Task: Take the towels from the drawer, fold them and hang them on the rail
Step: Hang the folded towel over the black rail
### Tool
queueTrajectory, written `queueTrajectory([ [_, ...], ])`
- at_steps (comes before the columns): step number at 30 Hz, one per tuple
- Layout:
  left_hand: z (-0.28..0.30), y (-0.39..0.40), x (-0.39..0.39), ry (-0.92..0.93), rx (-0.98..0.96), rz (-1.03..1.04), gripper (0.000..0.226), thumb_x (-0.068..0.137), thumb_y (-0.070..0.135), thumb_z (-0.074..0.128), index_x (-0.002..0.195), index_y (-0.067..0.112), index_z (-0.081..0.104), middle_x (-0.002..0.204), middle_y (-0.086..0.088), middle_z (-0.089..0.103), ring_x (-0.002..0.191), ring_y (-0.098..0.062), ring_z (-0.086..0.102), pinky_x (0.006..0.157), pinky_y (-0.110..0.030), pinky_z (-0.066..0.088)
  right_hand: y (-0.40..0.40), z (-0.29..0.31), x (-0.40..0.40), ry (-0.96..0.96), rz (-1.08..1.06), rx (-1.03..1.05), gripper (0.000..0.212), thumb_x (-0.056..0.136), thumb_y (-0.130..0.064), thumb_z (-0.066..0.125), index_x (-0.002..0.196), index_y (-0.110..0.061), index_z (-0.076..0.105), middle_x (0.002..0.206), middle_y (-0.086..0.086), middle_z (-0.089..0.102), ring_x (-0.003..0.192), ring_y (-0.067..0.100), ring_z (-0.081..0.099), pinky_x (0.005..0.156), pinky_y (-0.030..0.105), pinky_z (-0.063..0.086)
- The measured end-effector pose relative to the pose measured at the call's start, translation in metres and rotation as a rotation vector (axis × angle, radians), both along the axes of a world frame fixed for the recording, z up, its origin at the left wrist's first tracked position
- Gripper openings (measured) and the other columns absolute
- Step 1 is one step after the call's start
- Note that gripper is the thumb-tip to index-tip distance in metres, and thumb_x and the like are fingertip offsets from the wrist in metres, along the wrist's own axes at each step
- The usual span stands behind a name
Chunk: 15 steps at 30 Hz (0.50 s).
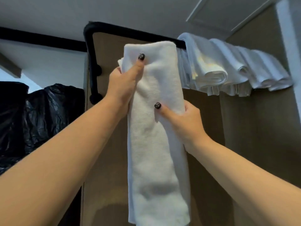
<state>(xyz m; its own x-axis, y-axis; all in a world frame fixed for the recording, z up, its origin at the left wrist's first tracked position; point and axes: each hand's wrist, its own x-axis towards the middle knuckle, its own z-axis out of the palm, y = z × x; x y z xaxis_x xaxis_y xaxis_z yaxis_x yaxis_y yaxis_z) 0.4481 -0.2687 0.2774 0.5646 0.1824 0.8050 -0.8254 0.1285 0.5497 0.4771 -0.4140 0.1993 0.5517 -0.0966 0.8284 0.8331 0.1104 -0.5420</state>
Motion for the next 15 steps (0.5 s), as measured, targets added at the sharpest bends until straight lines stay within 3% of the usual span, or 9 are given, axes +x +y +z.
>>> queueTrajectory([
  [6,-0.005,0.003,0.025,-0.092,0.022,-0.059,0.059,0.076,0.036,0.083,0.123,0.007,0.061,0.108,-0.008,0.075,0.095,-0.027,0.073,0.075,-0.036,0.060,0.005,0.104,0.013,-0.228,0.047,0.065,0.034,0.075,-0.021,0.086,0.103,-0.006,0.073,0.098,0.006,0.076,0.092,0.021,0.073,0.086,0.046,0.059],
  [10,-0.003,0.005,0.047,-0.073,0.095,0.028,0.070,0.063,0.031,0.087,0.124,0.012,0.059,0.109,-0.006,0.075,0.096,-0.026,0.073,0.079,-0.042,0.061,0.004,0.179,0.017,-0.342,0.020,0.078,0.028,0.073,-0.027,0.087,0.092,-0.009,0.075,0.093,0.006,0.077,0.089,0.023,0.074,0.084,0.049,0.058],
  [15,0.008,0.002,0.069,-0.067,0.150,0.133,0.069,0.058,0.029,0.088,0.119,0.012,0.060,0.109,-0.004,0.075,0.096,-0.021,0.073,0.083,-0.039,0.060,0.000,0.250,0.027,-0.408,-0.055,0.142,0.040,0.067,-0.033,0.089,0.093,-0.007,0.074,0.094,0.007,0.076,0.088,0.023,0.073,0.082,0.047,0.058],
])
